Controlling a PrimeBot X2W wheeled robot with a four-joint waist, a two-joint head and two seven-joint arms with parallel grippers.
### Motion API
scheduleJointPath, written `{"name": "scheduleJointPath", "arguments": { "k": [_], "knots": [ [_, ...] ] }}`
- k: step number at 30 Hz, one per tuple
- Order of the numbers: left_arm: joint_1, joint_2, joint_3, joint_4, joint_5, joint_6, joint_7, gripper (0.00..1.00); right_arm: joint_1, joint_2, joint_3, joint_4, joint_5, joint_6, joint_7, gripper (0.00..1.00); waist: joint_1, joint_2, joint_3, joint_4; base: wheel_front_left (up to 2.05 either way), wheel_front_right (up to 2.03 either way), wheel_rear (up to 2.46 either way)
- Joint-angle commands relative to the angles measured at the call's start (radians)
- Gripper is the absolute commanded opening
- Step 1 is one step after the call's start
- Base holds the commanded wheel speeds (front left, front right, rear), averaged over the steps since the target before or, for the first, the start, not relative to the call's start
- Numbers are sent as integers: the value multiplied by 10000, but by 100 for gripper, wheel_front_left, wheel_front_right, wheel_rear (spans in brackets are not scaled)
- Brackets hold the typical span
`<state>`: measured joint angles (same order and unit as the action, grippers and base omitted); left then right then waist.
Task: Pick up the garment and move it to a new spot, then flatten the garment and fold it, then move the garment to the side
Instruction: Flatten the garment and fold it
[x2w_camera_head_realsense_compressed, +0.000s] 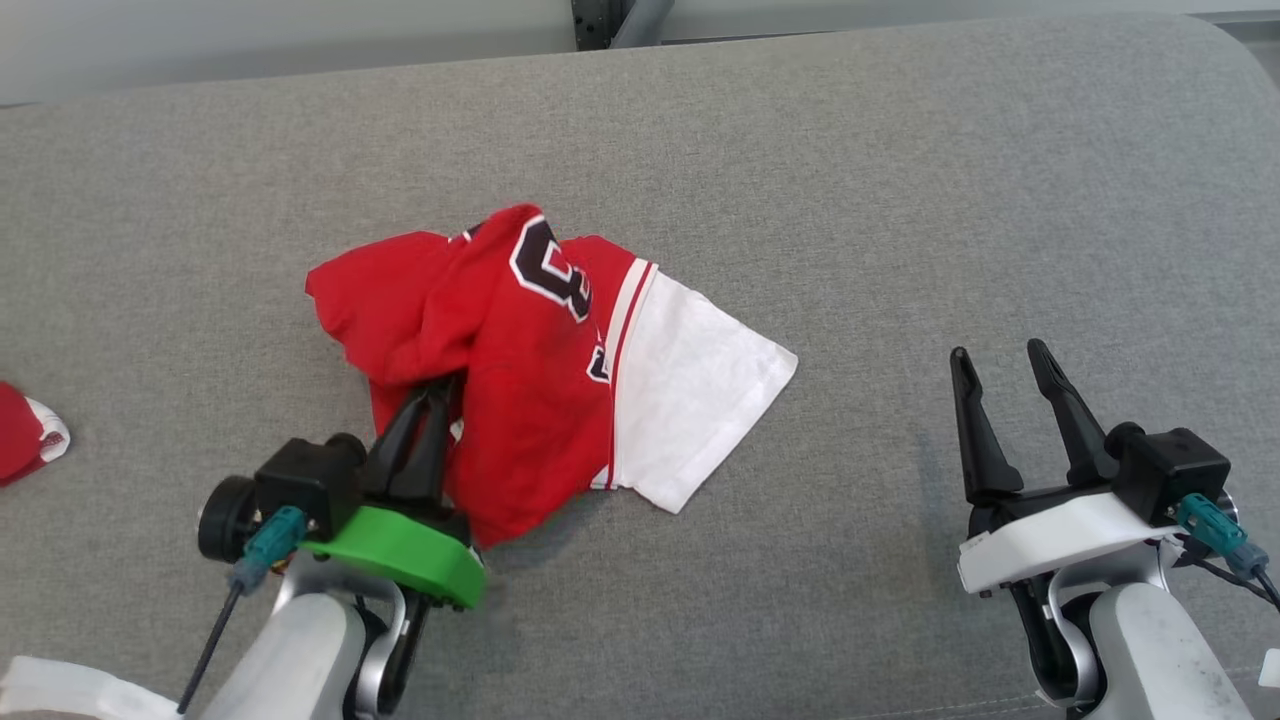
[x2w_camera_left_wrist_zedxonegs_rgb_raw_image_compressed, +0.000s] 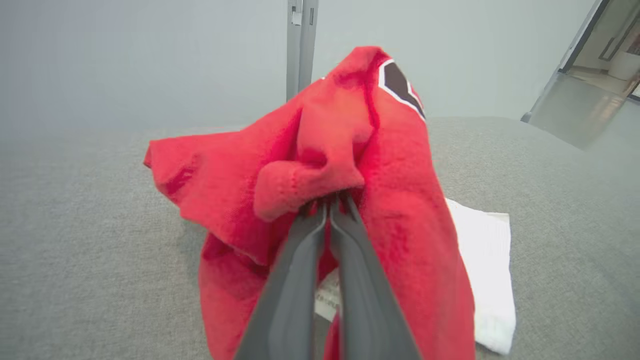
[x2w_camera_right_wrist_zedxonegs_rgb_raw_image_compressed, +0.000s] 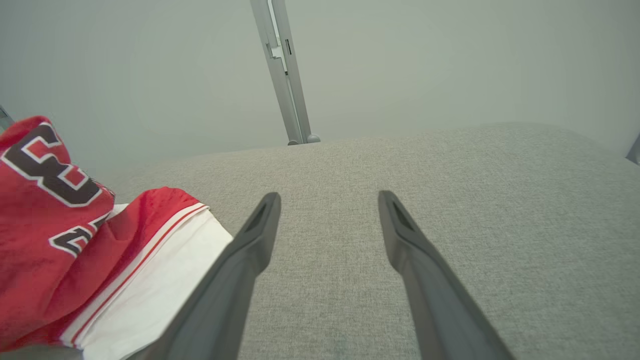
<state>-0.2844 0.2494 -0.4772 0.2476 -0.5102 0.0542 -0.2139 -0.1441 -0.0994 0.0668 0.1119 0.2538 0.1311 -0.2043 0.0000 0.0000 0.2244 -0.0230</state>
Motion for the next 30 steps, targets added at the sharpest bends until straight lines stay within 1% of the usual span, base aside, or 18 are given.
{"name": "scheduleJointPath", "arguments": {
  "k": [1,5,6,11,12,13,16,19,22,25,28,29,30],
  "knots": [
    [-240,346,112,-680,293,259,17,0,80,36,-50,17,100,-5,-60,100,0,0,-51,99,0,0,0],
    [-604,1065,254,-2229,860,622,502,0,96,62,-68,26,123,-7,-57,100,0,0,-106,238,0,0,0],
    [-604,1065,254,-2229,860,622,502,0,96,62,-68,26,123,-7,-57,100,0,0,-106,238,0,0,0],
    [-1172,2039,757,-3897,1490,1092,1329,0,27,83,-30,48,122,-5,-72,100,0,0,-199,287,0,0,0],
    [-1204,2204,865,-4171,1599,1219,1506,0,23,84,-30,65,139,-5,-86,100,0,0,-213,283,0,0,0],
    [-1172,2470,1150,-4637,1677,1468,1783,0,28,109,-35,90,182,-5,-114,100,0,0,-231,268,0,0,0],
    [-691,2717,1548,-4925,1492,1814,2094,0,61,143,-23,140,208,-5,-166,100,0,0,-172,219,0,0,0],
    [15,2630,1834,-4730,1082,2132,2175,0,46,175,-29,206,253,-7,-206,100,0,0,-74,167,0,0,0],
    [866,2293,2066,-3988,440,2240,1877,0,39,183,-78,253,262,-7,-229,100,0,0,41,166,0,0,0],
    [1424,1864,2168,-3009,-192,2039,1434,0,-10,164,-83,270,273,-5,-245,100,0,0,129,180,0,0,0],
    [1621,1524,2146,-2051,-585,1663,926,0,-72,100,-116,294,286,-5,-255,100,0,0,173,240,0,0,0],
    [1603,1396,2146,-1808,-680,1585,758,2,-101,81,-131,293,275,-5,-243,100,0,0,179,263,0,0,0],
    [1553,1273,2156,-1598,-731,1552,595,38,-129,56,-156,279,245,-5,-238,100,0,0,178,295,0,0,0]
  ]
}}
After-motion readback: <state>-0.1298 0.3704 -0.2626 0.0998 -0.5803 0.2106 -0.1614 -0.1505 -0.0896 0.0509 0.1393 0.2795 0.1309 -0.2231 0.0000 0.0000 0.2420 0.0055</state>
